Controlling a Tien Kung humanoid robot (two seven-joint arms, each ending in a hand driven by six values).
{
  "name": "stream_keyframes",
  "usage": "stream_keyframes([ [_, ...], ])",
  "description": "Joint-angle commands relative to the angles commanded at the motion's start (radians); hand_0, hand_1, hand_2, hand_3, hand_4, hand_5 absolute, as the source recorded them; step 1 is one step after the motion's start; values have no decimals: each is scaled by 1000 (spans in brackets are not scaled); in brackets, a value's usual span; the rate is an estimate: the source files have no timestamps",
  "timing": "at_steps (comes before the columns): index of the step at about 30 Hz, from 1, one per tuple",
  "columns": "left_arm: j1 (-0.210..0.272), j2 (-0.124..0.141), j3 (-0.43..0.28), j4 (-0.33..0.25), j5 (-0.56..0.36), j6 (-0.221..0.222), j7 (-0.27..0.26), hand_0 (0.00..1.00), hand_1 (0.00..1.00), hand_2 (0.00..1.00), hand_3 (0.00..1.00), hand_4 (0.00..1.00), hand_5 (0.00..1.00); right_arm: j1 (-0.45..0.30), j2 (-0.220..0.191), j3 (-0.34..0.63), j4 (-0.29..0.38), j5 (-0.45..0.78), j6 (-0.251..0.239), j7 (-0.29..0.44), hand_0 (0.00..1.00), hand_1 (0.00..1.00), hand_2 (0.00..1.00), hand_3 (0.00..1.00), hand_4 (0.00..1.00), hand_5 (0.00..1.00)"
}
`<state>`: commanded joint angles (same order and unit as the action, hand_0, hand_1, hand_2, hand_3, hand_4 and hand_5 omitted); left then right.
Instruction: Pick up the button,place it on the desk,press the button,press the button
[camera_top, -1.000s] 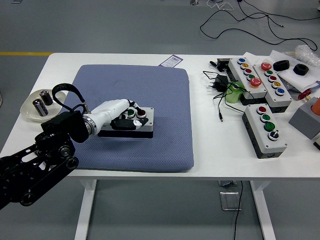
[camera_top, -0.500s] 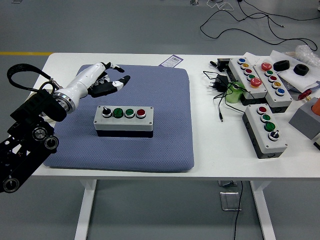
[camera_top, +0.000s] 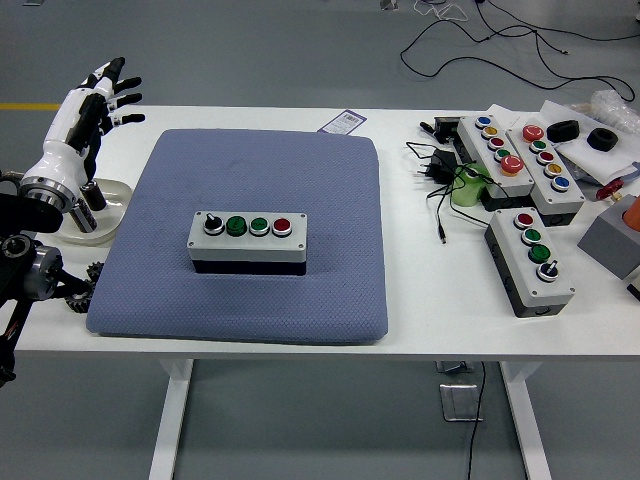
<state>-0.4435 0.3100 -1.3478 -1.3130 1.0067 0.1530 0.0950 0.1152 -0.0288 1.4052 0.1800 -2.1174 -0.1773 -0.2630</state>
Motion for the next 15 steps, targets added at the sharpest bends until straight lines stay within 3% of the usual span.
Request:
stream_keyframes([
  [3, 21, -5, -25, 3, -100, -30, -1, 793, 876, 881, 919, 652, 998, 1, 0, 1, 0, -1, 0, 1, 684, 662, 713, 654, 348, 193],
  [6, 43, -32, -54, 7, -57, -32, -19, 793, 876, 881, 919, 652, 998, 3, -1, 3, 0, -3, 0, 3, 684, 662, 713, 654, 348, 193],
  [7, 49, -42, -65, 7, -46, -33, -24, 812, 882, 872, 860, 652, 998, 3, -1, 3, 0, -4, 0, 3, 683, 661, 713, 654, 347, 193],
  [10, 73, -88, -111, -5, -10, -46, -46, 812, 882, 872, 860, 652, 998, 5, -1, 5, 0, -4, -1, 4, 683, 661, 713, 654, 347, 193],
  [15, 112, -145, -165, -41, 74, -104, -31, 816, 881, 873, 841, 651, 998, 7, -4, 8, 0, -9, -1, 6, 684, 661, 713, 654, 347, 193],
])
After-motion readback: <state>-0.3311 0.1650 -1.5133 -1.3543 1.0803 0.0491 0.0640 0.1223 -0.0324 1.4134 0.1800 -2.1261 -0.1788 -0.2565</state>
